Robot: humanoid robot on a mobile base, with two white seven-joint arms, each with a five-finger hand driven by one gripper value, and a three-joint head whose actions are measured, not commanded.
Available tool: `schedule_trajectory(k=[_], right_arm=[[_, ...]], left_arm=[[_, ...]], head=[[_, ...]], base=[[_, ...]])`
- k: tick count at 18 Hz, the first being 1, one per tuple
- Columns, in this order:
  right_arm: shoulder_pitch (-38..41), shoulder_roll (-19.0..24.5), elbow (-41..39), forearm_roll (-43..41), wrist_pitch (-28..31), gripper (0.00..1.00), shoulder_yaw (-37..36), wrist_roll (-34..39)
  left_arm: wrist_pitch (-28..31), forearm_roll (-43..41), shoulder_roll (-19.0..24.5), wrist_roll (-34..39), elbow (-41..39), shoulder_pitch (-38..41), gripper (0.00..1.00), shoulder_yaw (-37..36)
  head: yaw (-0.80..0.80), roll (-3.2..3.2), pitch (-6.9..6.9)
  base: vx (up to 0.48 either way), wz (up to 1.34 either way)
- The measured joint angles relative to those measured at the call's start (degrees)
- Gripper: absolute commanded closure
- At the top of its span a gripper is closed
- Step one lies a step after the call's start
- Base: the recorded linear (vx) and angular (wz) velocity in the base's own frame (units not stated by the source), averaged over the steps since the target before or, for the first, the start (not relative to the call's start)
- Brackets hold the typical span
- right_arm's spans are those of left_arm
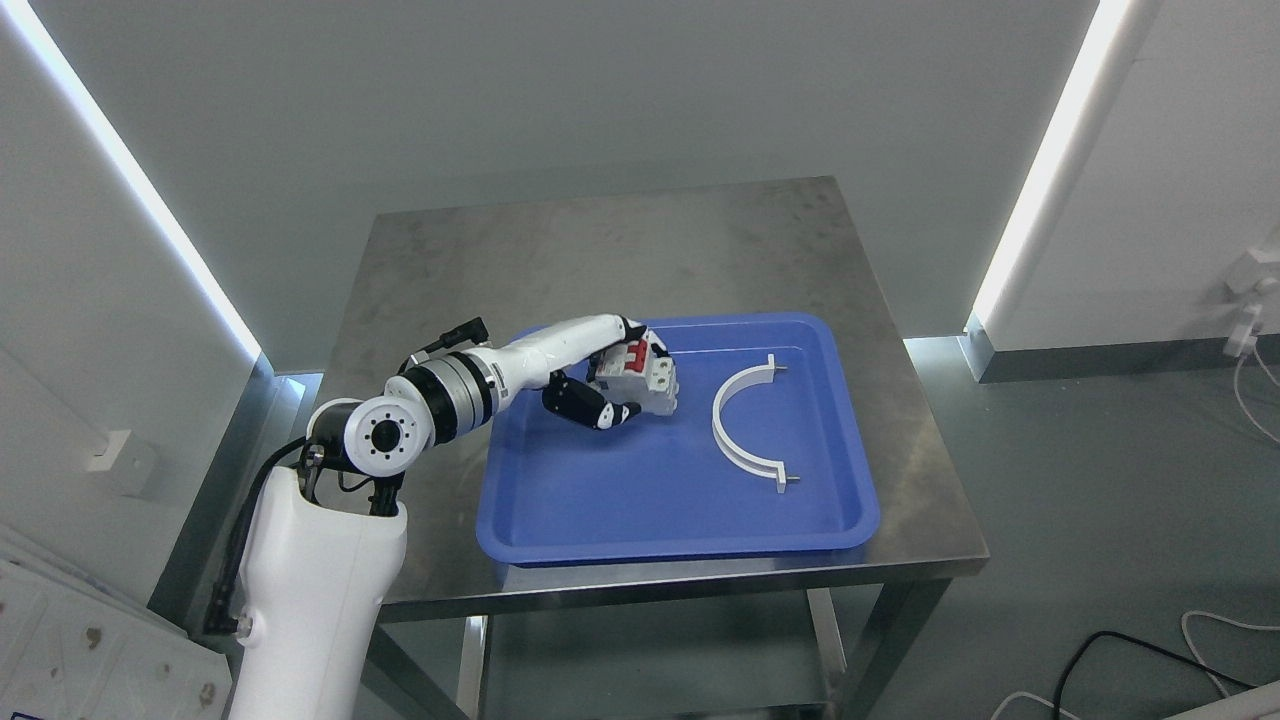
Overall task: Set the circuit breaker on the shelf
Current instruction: 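Close the left hand around the grey circuit breaker, then lift the circuit breaker out of the tray with the left hand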
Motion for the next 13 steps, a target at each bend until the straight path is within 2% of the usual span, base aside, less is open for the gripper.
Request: schedule_trajectory(k=[3, 5, 6, 8, 11, 13], right_arm=[[0.0, 0.0, 0.0, 0.0, 0.0, 0.0, 0.0, 0.0], [0.0, 0.0, 0.0, 0.0, 0.0, 0.0, 0.0, 0.0], [0.0, 0.0, 0.0, 0.0, 0.0, 0.0, 0.0, 0.0], [0.0, 0.0, 0.0, 0.0, 0.0, 0.0, 0.0, 0.0], [0.0, 0.0, 0.0, 0.0, -0.1, 0.0, 0.0, 0.0], [0.0, 0.0, 0.0, 0.0, -0.1, 0.0, 0.0, 0.0]], left_arm=[[-2.6, 10.8, -1.4, 13.0, 0.0, -0.1, 0.84, 4.1], [-6.6, 19.6, -2.3, 21.8, -1.1, 2.5, 0.86, 7.0], [-9.0, 22.4, -2.6, 23.5, -1.9, 4.6, 0.86, 7.8], [-14.4, 26.7, -3.2, 23.0, -3.8, 9.9, 0.86, 9.3], [-23.9, 31.0, -3.8, 15.9, -5.9, 18.2, 0.86, 11.2], [-28.2, 32.7, -4.1, 13.7, -7.1, 22.9, 0.86, 12.2]], head=[[0.0, 0.0, 0.0], [0.0, 0.0, 0.0], [0.0, 0.0, 0.0], [0.0, 0.0, 0.0], [0.0, 0.0, 0.0], [0.0, 0.0, 0.0]], base=[[0.033, -0.06], [0.032, -0.11], [-0.035, -0.02], [-0.067, 0.0], [-0.148, 0.0], [-0.262, -0.06]])
